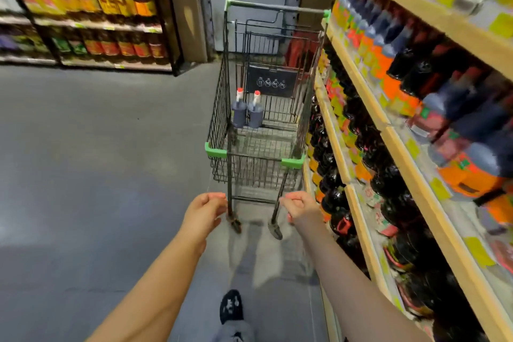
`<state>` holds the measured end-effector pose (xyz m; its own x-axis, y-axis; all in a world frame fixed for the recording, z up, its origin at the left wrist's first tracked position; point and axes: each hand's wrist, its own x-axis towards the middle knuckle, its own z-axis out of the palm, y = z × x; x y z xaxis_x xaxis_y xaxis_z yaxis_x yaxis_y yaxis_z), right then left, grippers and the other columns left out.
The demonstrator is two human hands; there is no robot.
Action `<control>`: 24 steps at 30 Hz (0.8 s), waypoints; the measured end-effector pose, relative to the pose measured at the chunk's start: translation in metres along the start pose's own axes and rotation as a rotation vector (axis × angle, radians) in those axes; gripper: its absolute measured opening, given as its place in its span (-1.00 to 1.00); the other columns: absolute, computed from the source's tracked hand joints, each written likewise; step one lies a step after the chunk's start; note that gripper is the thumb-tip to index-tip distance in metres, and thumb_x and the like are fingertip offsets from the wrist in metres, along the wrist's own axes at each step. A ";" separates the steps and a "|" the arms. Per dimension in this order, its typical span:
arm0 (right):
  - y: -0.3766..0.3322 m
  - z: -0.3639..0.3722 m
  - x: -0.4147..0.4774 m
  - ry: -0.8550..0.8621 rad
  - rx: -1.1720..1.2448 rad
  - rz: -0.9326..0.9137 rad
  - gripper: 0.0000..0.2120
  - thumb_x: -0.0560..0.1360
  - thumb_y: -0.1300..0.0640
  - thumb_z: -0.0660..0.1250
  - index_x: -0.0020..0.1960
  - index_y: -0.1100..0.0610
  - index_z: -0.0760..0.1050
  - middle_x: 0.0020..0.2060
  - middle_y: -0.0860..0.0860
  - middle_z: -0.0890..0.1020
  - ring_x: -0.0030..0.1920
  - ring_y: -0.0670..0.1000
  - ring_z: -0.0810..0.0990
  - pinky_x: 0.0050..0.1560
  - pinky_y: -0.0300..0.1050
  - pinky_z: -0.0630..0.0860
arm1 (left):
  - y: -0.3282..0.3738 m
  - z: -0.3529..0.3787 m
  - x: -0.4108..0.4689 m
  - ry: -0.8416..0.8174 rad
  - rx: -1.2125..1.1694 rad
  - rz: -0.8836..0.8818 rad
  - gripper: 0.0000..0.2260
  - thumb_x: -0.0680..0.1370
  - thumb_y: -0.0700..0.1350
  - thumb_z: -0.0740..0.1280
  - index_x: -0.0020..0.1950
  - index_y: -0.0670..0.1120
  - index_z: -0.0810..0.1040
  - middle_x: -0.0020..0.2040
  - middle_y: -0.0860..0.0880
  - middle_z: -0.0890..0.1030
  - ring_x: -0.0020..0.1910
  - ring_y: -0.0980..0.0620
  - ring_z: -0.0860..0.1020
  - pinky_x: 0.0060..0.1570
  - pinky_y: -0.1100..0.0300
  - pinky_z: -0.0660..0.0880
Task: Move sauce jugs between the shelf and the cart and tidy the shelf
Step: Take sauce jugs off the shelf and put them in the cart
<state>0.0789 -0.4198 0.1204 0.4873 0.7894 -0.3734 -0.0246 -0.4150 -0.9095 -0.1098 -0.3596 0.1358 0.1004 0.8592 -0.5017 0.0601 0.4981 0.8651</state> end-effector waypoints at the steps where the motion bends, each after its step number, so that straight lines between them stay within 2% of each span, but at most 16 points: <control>1: -0.007 0.006 0.019 0.001 -0.011 0.012 -0.94 0.50 0.16 0.33 -0.08 0.10 0.45 -0.38 0.03 0.44 -0.39 0.00 0.39 -0.40 -0.19 0.32 | 0.010 0.000 0.021 0.002 0.009 -0.006 -0.92 0.54 -0.18 0.27 -0.05 -0.03 0.54 -0.05 -0.02 0.59 -0.01 0.06 0.55 0.09 0.13 0.43; 4: -0.028 0.022 0.069 -0.020 -0.025 0.035 -0.92 0.49 0.14 0.34 -0.03 0.09 0.46 -0.27 0.03 0.49 -0.30 0.01 0.45 -0.34 -0.20 0.36 | 0.042 0.004 0.076 0.000 0.030 0.002 -0.91 0.54 -0.19 0.27 -0.09 -0.01 0.54 -0.07 0.00 0.59 -0.03 0.06 0.55 0.08 0.12 0.43; 9: -0.055 0.040 0.155 0.009 -0.049 0.031 -0.87 0.46 0.16 0.39 -0.17 0.05 0.44 -0.30 0.00 0.47 -0.30 -0.02 0.43 -0.25 -0.16 0.35 | 0.090 0.023 0.156 -0.028 0.056 0.009 -0.89 0.54 -0.19 0.25 -0.09 -0.03 0.55 -0.09 -0.06 0.58 -0.10 0.02 0.53 -0.05 0.17 0.46; 13: -0.077 0.045 0.233 -0.020 -0.053 0.044 -0.90 0.47 0.12 0.37 -0.07 0.04 0.45 -0.22 0.01 0.50 -0.25 -0.01 0.46 -0.21 -0.15 0.39 | 0.126 0.045 0.228 -0.052 0.103 -0.019 -0.90 0.54 -0.17 0.26 -0.05 -0.03 0.57 -0.04 -0.07 0.60 0.02 -0.02 0.57 0.17 0.02 0.49; 17: -0.104 0.054 0.319 -0.048 -0.039 0.075 -0.87 0.48 0.14 0.36 0.00 0.09 0.45 -0.23 0.05 0.49 -0.28 0.00 0.44 -0.22 -0.09 0.40 | 0.165 0.070 0.300 -0.041 0.123 -0.009 -0.89 0.54 -0.17 0.25 -0.04 -0.01 0.56 0.01 -0.02 0.61 0.06 0.02 0.56 0.13 0.10 0.45; 19: -0.117 0.058 0.352 -0.054 -0.036 0.084 -0.90 0.49 0.17 0.34 -0.02 0.10 0.45 -0.24 0.06 0.48 -0.29 0.00 0.42 -0.24 -0.11 0.39 | 0.180 0.080 0.326 -0.065 0.162 -0.020 -0.88 0.55 -0.15 0.23 -0.02 -0.01 0.55 -0.06 0.00 0.60 0.03 0.04 0.55 0.10 0.11 0.45; 22: -0.134 0.063 0.407 -0.060 -0.048 0.096 -0.89 0.50 0.16 0.33 0.00 0.11 0.45 -0.23 0.07 0.47 -0.30 -0.01 0.41 -0.30 -0.16 0.38 | 0.197 0.097 0.380 -0.089 0.191 -0.045 -0.86 0.55 -0.15 0.22 0.02 -0.05 0.55 -0.25 -0.01 0.52 -0.09 0.03 0.53 -0.01 0.16 0.45; 24: -0.143 0.069 0.440 -0.062 -0.075 0.115 -0.87 0.50 0.15 0.32 0.03 0.12 0.45 -0.22 0.06 0.48 -0.30 -0.02 0.41 -0.32 -0.19 0.36 | 0.205 0.108 0.418 -0.098 0.213 -0.065 -0.83 0.56 -0.15 0.21 0.08 -0.09 0.54 -0.27 0.01 0.51 -0.19 0.07 0.50 -0.08 0.19 0.45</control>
<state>0.2372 0.0183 0.0735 0.4298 0.7602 -0.4872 -0.0111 -0.5351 -0.8447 0.0519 0.0892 0.1028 0.1847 0.8056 -0.5629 0.2767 0.5070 0.8163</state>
